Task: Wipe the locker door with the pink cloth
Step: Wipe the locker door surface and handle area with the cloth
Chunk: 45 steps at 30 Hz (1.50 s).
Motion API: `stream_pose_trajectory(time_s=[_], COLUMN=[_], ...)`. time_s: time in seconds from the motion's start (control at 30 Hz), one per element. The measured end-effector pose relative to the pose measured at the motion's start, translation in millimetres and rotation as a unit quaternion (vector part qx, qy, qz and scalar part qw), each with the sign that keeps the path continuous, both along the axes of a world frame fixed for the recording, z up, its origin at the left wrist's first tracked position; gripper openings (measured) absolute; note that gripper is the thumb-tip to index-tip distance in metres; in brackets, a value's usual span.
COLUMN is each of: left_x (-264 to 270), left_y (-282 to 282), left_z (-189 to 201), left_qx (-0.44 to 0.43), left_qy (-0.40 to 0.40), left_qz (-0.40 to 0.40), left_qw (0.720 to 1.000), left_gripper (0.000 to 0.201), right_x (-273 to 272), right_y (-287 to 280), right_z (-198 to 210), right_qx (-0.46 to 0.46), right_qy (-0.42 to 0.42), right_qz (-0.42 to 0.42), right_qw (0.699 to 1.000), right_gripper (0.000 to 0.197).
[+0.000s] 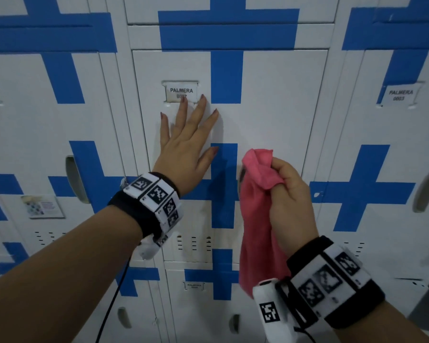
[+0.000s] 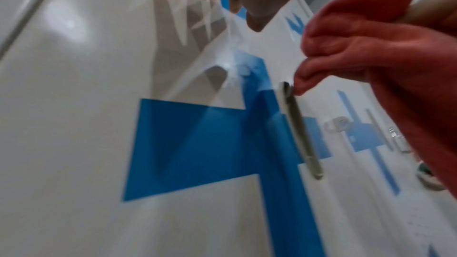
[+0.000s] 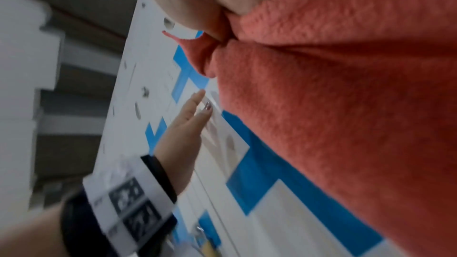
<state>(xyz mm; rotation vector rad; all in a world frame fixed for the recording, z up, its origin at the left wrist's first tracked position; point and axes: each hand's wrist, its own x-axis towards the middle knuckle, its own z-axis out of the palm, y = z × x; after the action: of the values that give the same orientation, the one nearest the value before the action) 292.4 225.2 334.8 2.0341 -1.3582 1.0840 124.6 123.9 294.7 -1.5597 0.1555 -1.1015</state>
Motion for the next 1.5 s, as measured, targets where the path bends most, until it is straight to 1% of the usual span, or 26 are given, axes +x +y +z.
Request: stream_pose_trajectory(time_s=[0.1,0.13,0.2,0.23,0.27,0.33,0.4,0.47,0.57,0.6,0.63,0.7,0.77,0.83,0.9,0.97,1.03,1.1,1.17,1.2,1.23,1.33,1.37,1.4,1.43,1.5], left_x=[-31.6,-43.7,-70.0,-82.4,-93.2,-109.6,-119.2,-124.0,-127.1,-126.9,-125.9,-122.4,-119.2,-115.0,-109.8,-102.3,-98.4,-93.2,-84.8,-78.1,-72.0,-55.5,-48.0,-38.9,-24.3,-1.4], left_y=[2.0,3.3,6.6,8.0,8.8,8.3,5.2,2.3,0.9,1.2,1.3,0.5,-0.3,-0.3,0.0,1.2,6.5,12.8,17.8,19.0,18.8,8.1,2.7,-3.8,-10.5,-18.1], left_z=[-17.0,-26.7,-47.1,-57.9,-69.2,-90.3,-105.0,-110.4,-107.7,-105.0,-102.9,-100.1,-96.9,-94.6,-90.5,-84.4,-75.0,-68.4,-62.3,-60.8,-58.7,-46.7,-46.1,-46.0,-51.5,-59.2], left_qx=[-0.109,-0.154,-0.214,-0.224,-0.22,-0.208,-0.218,-0.246,-0.276,-0.279,-0.279,-0.282,-0.308,-0.332,-0.357,-0.397,-0.445,-0.491,-0.511,-0.507,-0.482,-0.322,-0.26,-0.189,-0.104,0.009], left_qy=[0.074,0.125,0.255,0.302,0.323,0.338,0.372,0.417,0.482,0.49,0.487,0.467,0.464,0.473,0.495,0.516,0.519,0.494,0.449,0.42,0.39,0.318,0.273,0.205,0.138,0.059], left_qz=[-0.084,-0.115,-0.175,-0.198,-0.213,-0.228,-0.229,-0.228,-0.278,-0.296,-0.304,-0.3,-0.293,-0.285,-0.268,-0.207,-0.151,-0.131,-0.11,-0.102,-0.09,-0.061,-0.07,-0.077,-0.054,0.031], left_qw=[0.988,0.973,0.926,0.905,0.896,0.889,0.873,0.845,0.784,0.771,0.77,0.782,0.777,0.765,0.746,0.73,0.714,0.705,0.725,0.746,0.78,0.89,0.923,0.957,0.984,0.998], left_gripper=[0.038,0.026,0.005,0.006,0.007,0.01,0.018,0.022,0.046,0.053,0.059,0.062,0.062,0.052,0.036,0.026,0.029,0.028,0.036,0.038,0.036,0.022,0.027,0.049,0.066,0.071], right_x=[-9.3,-12.6,-16.7,-17.3,-16.7,-13.3,-11.2,-10.5,-7.7,-5.5,-3.3,-2.1,-1.9,-2.1,-2.4,-2.6,-2.7,-2.3,-3.2,-4.5,-5.5,-7.2,-6.8,-6.5,-6.2,-5.5], right_y=[5.0,7.4,10.4,11.1,11.0,9.4,11.6,17.3,27.9,29.3,30.1,30.4,26.8,24.7,26.3,21.8,9.1,-12.3,-36.0,-46.2,-55.7,-76.3,-81.3,-85.0,-88.4,-93.7], right_z=[12.5,16.9,21.3,21.0,18.7,10.3,3.6,2.9,9.8,11.7,13.4,16.7,17.2,18.4,20.4,19.9,16.2,7.6,-3.2,-8.1,-12.6,-23.4,-27.5,-30.6,-33.5,-37.3], right_qx=[0.059,0.055,0.028,0.009,-0.018,-0.097,-0.154,-0.201,-0.24,-0.242,-0.241,-0.242,-0.26,-0.288,-0.311,-0.3,-0.296,-0.328,-0.343,-0.344,-0.351,-0.397,-0.418,-0.438,-0.455,-0.478], right_qy=[0.007,0.02,0.06,0.082,0.109,0.173,0.218,0.245,0.236,0.223,0.218,0.229,0.25,0.25,0.218,0.175,0.155,0.154,0.141,0.137,0.135,0.177,0.203,0.228,0.251,0.282], right_qz=[0.069,0.081,0.089,0.09,0.083,0.05,0.036,0.043,0.094,0.113,0.129,0.15,0.149,0.152,0.171,0.187,0.143,0.007,-0.128,-0.176,-0.212,-0.266,-0.273,-0.279,-0.284,-0.288], right_qw=[0.996,0.995,0.994,0.993,0.99,0.979,0.963,0.947,0.937,0.937,0.937,0.931,0.921,0.912,0.909,0.919,0.932,0.932,0.92,0.912,0.902,0.86,0.843,0.823,0.806,0.78], right_gripper=[0.024,0.023,0.021,0.021,0.023,0.027,0.025,0.022,0.025,0.027,0.03,0.035,0.043,0.048,0.042,0.034,0.032,0.03,0.038,0.042,0.044,0.051,0.054,0.056,0.058,0.062])
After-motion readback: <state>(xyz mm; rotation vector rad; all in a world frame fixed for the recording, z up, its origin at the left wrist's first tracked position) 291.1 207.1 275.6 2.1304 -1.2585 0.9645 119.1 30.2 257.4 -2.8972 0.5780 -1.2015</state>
